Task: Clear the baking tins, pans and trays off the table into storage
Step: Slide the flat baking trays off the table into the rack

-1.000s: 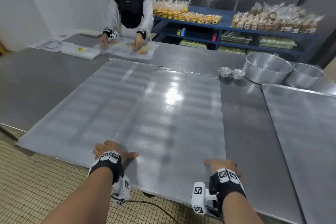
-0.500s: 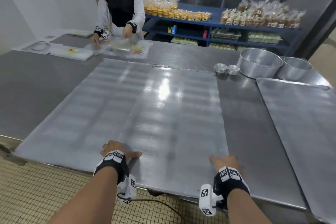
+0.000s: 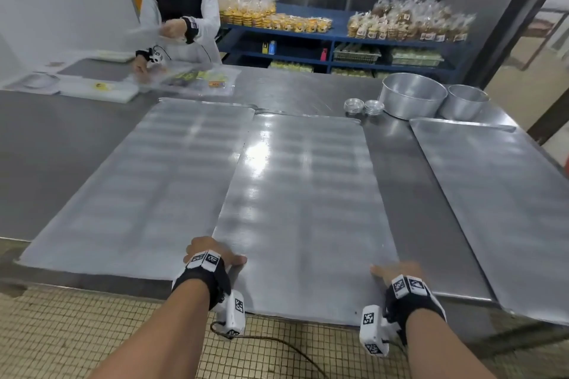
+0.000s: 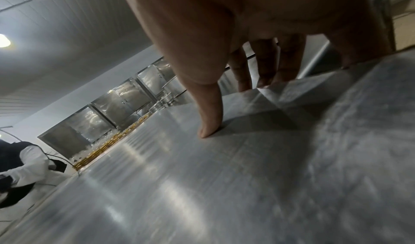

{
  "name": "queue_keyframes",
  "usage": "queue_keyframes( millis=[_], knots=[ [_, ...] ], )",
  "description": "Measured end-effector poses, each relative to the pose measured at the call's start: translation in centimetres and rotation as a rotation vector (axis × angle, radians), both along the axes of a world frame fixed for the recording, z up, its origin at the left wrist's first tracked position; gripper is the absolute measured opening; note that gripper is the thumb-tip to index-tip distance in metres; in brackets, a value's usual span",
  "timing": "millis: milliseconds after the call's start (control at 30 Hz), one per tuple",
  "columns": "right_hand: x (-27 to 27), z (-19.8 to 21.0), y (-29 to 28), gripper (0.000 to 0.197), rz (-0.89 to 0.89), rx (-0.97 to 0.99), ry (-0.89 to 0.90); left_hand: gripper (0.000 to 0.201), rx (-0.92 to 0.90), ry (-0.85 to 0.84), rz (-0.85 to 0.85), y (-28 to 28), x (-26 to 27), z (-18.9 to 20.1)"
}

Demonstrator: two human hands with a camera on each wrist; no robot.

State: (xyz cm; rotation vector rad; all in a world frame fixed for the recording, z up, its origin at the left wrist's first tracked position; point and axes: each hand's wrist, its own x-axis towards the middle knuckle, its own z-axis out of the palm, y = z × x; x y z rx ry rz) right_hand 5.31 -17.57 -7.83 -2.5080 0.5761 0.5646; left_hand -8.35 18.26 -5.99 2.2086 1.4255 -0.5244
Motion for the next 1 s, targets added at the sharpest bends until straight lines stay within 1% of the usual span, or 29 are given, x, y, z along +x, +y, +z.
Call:
queue_keyframes(
  millis=[67, 167, 233, 333, 400, 533, 633, 667, 733, 767, 833, 900, 933, 1000],
  knots=[
    [-1.2, 1.1, -1.1, 0.048, 0.017, -0.020, -0.007, 0.088, -0.018, 0.001, -0.030, -1.2, -0.1, 0.7],
    [-2.4, 2.5, -3.2, 0.042, -0.017, -0.009, -0.010, 0.084, -0.030, 0.011, -0.079, -3.1, 0.3, 0.9],
    [-2.7, 2.7, -4.7, 0.045, -0.043, -0.022, -0.012, 0.087, -0.003, 0.020, -0.129, -4.4, 0.4, 1.0],
    [-2.4, 1.9, -7.3, 0.061, -0.060, -0.014, 0.037, 0.083, 0.016, 0.030, -0.169, -6.7, 0.3, 1.6],
    [-2.6, 2.1, -8.7, 0.065, -0.068, -0.020, 0.047, 0.078, 0.005, -0.008, -0.121, -8.1, 0.0, 1.9],
    [-3.0, 2.6, -10.8, 0.064, -0.112, -0.033, 0.031, 0.067, 0.006, -0.068, -0.071, -10.8, -0.8, 2.6],
    [-3.3, 2.7, -12.3, 0.055, -0.117, -0.057, 0.042, 0.064, -0.021, -0.077, -0.073, -12.6, -1.8, 2.2],
    [-3.4, 2.6, -12.8, 0.056, -0.112, -0.054, 0.044, 0.069, -0.037, -0.077, -0.072, -13.2, -2.1, 1.9],
    [-3.5, 2.0, -13.7, 0.065, -0.111, -0.056, 0.046, 0.100, -0.080, -0.089, -0.021, -14.3, -3.0, 1.0],
    [-3.4, 1.6, -14.1, 0.071, -0.122, -0.069, 0.048, 0.110, -0.093, -0.091, 0.027, -14.9, -3.4, 0.6],
    [-3.7, 1.3, -14.7, 0.078, -0.118, -0.115, 0.046, 0.112, -0.110, -0.089, 0.106, -15.5, -4.0, 0.1],
    [-4.0, 0.8, -15.1, 0.074, -0.113, -0.139, 0.072, 0.113, -0.120, -0.111, 0.147, -16.3, -4.5, 0.5],
    [-4.0, 0.6, -15.4, 0.073, -0.107, -0.122, 0.081, 0.114, -0.119, -0.127, 0.175, -16.7, -4.6, 0.6],
    [-3.6, -0.6, -16.0, 0.080, -0.074, -0.065, 0.077, 0.113, -0.127, -0.172, 0.234, -17.2, -4.8, 1.1]
  ],
)
